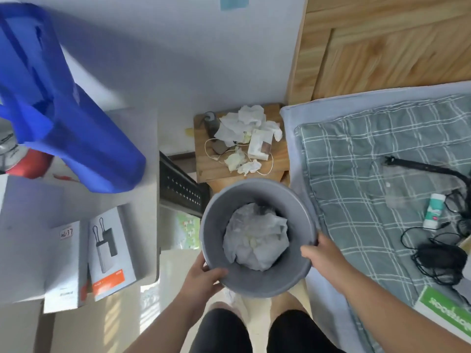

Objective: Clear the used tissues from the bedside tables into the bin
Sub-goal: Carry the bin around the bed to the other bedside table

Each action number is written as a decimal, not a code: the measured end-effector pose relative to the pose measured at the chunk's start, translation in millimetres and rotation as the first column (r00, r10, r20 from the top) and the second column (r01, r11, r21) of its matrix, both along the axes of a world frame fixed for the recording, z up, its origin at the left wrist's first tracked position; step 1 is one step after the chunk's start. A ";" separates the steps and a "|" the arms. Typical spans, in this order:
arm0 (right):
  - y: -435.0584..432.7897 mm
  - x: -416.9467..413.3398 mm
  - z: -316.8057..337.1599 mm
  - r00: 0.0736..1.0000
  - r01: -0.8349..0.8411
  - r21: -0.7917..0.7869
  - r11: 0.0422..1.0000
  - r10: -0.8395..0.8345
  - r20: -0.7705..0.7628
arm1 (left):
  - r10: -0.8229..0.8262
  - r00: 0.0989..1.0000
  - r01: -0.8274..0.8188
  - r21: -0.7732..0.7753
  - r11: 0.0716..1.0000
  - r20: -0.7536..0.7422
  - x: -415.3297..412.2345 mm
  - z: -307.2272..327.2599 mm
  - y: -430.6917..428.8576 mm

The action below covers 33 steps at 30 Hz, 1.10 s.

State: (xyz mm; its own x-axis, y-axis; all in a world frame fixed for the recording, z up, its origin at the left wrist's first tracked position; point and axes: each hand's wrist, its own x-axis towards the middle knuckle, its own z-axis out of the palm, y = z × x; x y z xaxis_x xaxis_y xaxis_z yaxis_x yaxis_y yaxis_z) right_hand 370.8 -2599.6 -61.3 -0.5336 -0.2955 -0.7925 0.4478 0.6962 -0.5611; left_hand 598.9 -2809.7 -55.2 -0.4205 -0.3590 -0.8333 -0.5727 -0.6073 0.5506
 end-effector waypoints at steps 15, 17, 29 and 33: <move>-88.2 -23.2 -365.8 0.928 0.317 0.092 0.944 -0.329 0.173 | 0.043 0.974 -0.055 0.045 0.997 0.221 -51.2 -351.6 -74.9; -101.4 -26.8 -395.5 0.930 0.305 0.082 0.949 -0.316 0.188 | 0.038 0.977 -0.050 0.048 0.998 0.211 -50.6 -385.9 -85.8; -153.9 -36.6 -474.6 0.977 0.039 0.077 0.996 -0.054 0.204 | 0.156 0.960 -0.168 0.030 0.985 0.233 -41.2 -474.2 -123.8; -146.1 -35.5 -463.0 0.980 0.012 0.178 0.984 -0.047 0.192 | 0.136 0.963 -0.146 0.026 0.989 0.235 -47.0 -455.6 -119.9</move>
State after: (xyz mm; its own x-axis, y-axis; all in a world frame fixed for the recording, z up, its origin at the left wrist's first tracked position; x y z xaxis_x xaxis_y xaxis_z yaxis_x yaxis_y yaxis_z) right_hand 335.3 -2745.6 -524.3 -0.3703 -0.1296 -0.9198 0.5582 0.7604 -0.3319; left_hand 551.9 -2929.6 -510.8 -0.1617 -0.3626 -0.9178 -0.5887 -0.7109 0.3847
